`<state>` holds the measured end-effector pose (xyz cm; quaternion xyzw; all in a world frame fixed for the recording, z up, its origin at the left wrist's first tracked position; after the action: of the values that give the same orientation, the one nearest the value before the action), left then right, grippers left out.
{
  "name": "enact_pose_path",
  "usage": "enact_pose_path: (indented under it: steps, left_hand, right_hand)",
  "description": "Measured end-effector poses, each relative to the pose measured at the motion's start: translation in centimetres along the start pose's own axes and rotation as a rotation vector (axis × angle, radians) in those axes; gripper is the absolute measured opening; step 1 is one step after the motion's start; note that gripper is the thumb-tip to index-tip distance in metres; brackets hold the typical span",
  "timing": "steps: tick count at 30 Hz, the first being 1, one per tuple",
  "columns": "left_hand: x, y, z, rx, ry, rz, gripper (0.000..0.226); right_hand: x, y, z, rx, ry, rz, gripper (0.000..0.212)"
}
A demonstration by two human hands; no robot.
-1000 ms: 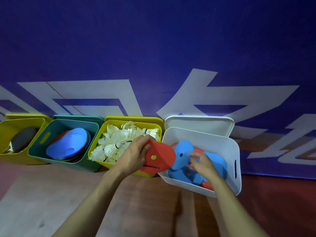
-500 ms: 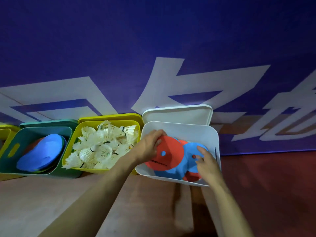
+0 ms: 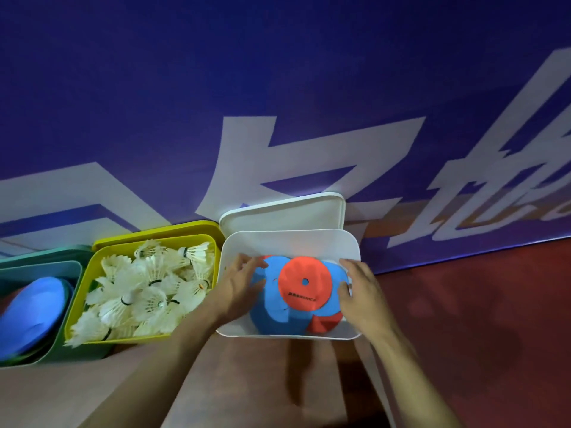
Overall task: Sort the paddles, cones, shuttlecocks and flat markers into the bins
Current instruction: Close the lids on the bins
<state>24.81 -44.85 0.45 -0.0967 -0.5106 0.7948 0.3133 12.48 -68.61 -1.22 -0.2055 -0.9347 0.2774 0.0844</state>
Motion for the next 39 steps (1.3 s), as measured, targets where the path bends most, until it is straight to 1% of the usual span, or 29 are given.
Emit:
enact_pose_path:
  steps: [3,6,7,11,13,16,18,21,23,26,28,29,31,33,35,36,37,39]
  left_hand:
    - [3.0,-3.2,-0.8,-0.002,0.067,0.082,0.032]
    - [5.9,-5.3,-2.5,0.040,0.026,0.132,0.030]
    - [6.8,-5.8,-3.0,0.044,0.011,0.156,0.030]
    - [10.3,-6.6,-5.2,0.069,-0.067,0.186,0.040]
    - [12.1,-6.8,-5.6,0.085,-0.083,0.220,0.045]
    - [14.2,-6.7,-5.5,0.084,-0.094,0.270,0.048]
    - [14.8,-6.6,-5.3,0.078,-0.094,0.280,0.051]
    - [14.8,-6.6,-4.4,0.078,-0.071,0.294,0.053]
    - [14.6,-6.8,-3.7,0.081,-0.053,0.305,0.053]
    - [14.1,-7.8,-2.7,0.085,-0.037,0.329,0.054]
    - [13.7,-8.7,-2.1,0.077,-0.026,0.356,0.057]
    - [13.5,-9.2,-1.7,0.069,-0.021,0.376,0.060]
    - [13.2,-10.2,-0.7,0.035,-0.012,0.428,0.065]
    - [12.8,-10.9,0.6,-0.004,0.005,0.481,0.070]
    - [12.2,-10.6,1.8,-0.034,0.018,0.498,0.073]
    - [11.7,-10.0,2.1,-0.052,0.022,0.471,0.076]
    - [11.2,-8.9,2.3,-0.084,0.027,0.413,0.080]
    - [10.2,-5.8,2.1,-0.180,0.044,0.226,0.086]
  right_hand:
    - [-4.6,0.6,-3.5,0.105,-0.172,0.006,0.048]
    - [-10.1,2.1,-7.8,0.272,-0.335,0.000,0.050]
    - [-11.6,2.9,-8.7,0.350,-0.354,-0.022,0.051]
    - [-14.5,5.7,-9.3,0.593,-0.289,-0.197,0.058]
    - [-14.2,6.1,-8.9,0.668,-0.249,-0.186,0.057]
    - [-13.1,6.5,-7.9,0.790,-0.127,-0.179,0.042]
    - [-12.6,6.4,-7.6,0.776,-0.098,-0.184,0.039]
    - [-12.5,5.6,-8.2,0.714,-0.061,-0.194,0.042]
    - [-12.1,4.5,-9.1,0.700,-0.065,-0.170,0.042]
    - [-11.0,2.3,-10.6,0.631,-0.151,-0.095,0.052]
    - [-9.5,0.1,-11.6,0.552,-0.249,0.000,0.059]
    - [-8.2,-1.0,-12.0,0.505,-0.308,0.058,0.060]
    - [-4.6,-2.7,-12.4,0.404,-0.424,0.167,0.056]
    - [-1.0,-3.0,-11.3,0.365,-0.474,0.207,0.054]
    - [1.5,-1.8,-8.8,0.361,-0.451,0.155,0.059]
    - [2.5,-0.8,-7.4,0.361,-0.421,0.105,0.062]
    - [3.5,0.2,-6.0,0.366,-0.383,0.049,0.064]
    - [5.4,2.2,-4.1,0.381,-0.315,-0.054,0.064]
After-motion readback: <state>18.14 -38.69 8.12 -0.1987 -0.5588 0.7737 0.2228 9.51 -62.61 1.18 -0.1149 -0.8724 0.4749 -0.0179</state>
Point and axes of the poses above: each hand's wrist, its own x-axis away from the middle knuckle, its own y-axis out of the palm, z = x × y, the point moved 7 cm from there along -x, towards the middle knuckle, and after that the axes turned 6 degrees about -x, right-handed, at the moved point
